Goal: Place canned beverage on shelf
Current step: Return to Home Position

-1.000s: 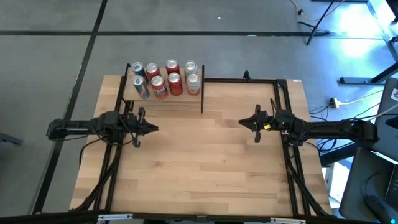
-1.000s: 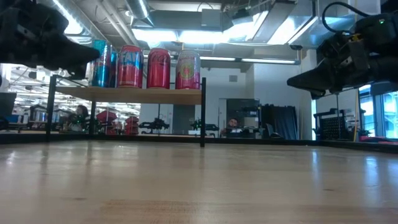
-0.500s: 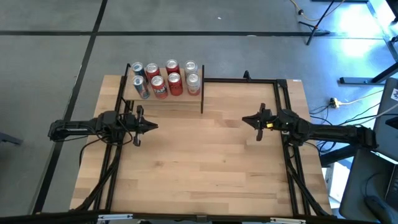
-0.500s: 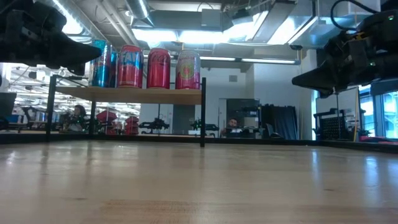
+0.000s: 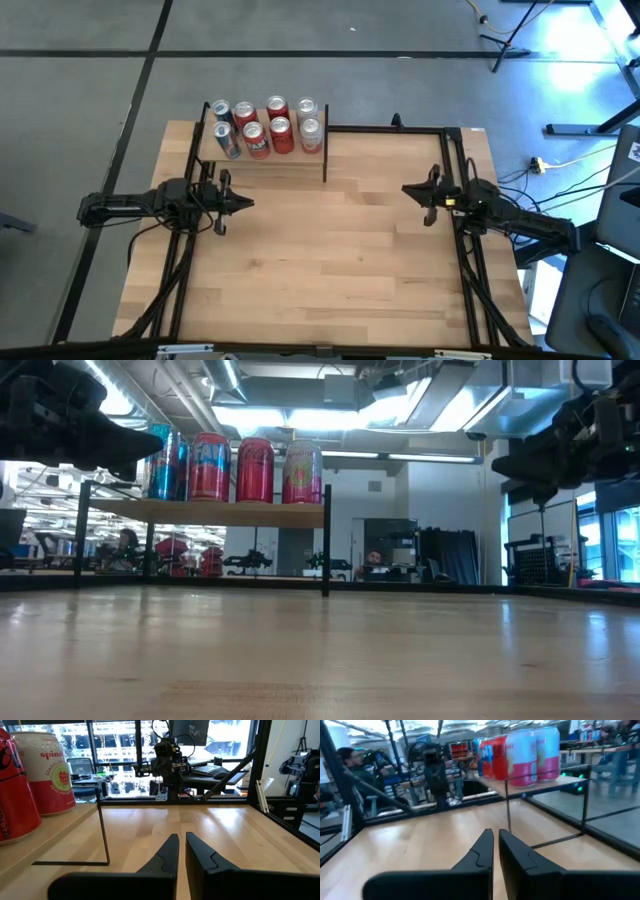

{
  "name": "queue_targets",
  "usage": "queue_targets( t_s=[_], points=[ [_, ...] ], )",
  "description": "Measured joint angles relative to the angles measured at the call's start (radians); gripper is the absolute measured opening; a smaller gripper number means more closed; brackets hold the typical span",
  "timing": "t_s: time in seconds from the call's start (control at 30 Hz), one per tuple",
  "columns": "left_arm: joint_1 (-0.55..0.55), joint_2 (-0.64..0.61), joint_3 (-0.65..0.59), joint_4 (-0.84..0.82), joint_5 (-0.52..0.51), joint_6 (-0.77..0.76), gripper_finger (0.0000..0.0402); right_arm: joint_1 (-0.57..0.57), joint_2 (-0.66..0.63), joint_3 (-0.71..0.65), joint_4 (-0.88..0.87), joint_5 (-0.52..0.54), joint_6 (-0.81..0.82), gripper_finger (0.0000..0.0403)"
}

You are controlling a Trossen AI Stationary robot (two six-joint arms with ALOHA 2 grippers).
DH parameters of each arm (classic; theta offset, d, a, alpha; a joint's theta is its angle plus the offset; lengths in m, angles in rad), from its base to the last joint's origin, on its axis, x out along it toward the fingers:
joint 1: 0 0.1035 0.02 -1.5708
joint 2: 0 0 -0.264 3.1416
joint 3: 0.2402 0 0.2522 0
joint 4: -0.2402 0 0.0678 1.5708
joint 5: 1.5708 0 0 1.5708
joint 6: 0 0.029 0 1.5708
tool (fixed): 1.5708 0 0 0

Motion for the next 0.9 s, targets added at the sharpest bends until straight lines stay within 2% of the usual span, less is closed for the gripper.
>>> queue_targets(
  t_s=[0.17, 0.47, 0.9],
  points=[
    [-0.001, -0.001, 0.0, 0.001, -0.003, 0.0, 0.0002, -0.001, 0.033, 0.0, -0.001, -0.031, 0.011, 0.0018],
    [0.0, -0.001, 0.0, 0.003, -0.003, 0.0, 0.0002, -0.001, 0.062, 0.0, 0.001, -0.044, 0.137, 0.0018],
    [0.0, -0.001, 0.0, 0.004, -0.001, 0.0, 0.0002, -0.001, 0.063, 0.0, 0.0, -0.037, 0.138, 0.0018]
  ],
)
